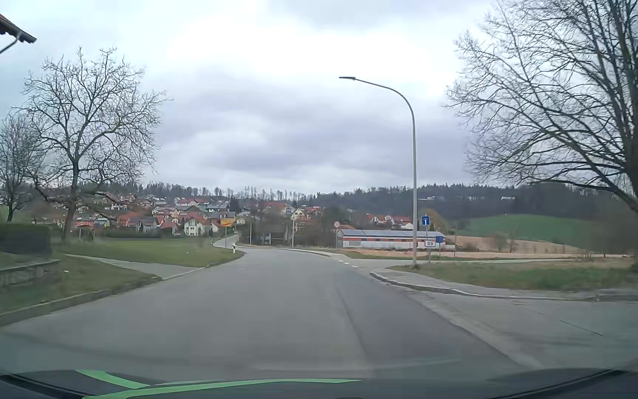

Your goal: Follow the waypoints while adhering to traffic rules and regulations

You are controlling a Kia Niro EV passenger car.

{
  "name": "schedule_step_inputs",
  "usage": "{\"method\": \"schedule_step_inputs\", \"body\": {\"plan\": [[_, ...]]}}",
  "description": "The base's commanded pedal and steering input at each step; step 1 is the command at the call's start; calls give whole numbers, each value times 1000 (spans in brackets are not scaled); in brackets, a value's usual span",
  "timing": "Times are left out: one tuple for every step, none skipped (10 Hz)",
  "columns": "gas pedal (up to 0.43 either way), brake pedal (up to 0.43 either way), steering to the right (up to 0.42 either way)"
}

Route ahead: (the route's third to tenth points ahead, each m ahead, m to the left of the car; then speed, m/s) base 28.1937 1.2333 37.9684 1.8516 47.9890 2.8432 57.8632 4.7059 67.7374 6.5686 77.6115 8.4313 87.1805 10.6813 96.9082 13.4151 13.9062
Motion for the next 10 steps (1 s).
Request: {"method": "schedule_step_inputs", "body": {"plan": [[79,0,-6],[79,0,-6],[79,0,-6],[79,0,-6],[67,0,-6],[59,0,-6],[47,0,-6],[39,0,-7],[20,0,-7],[0,0,-7]]}}
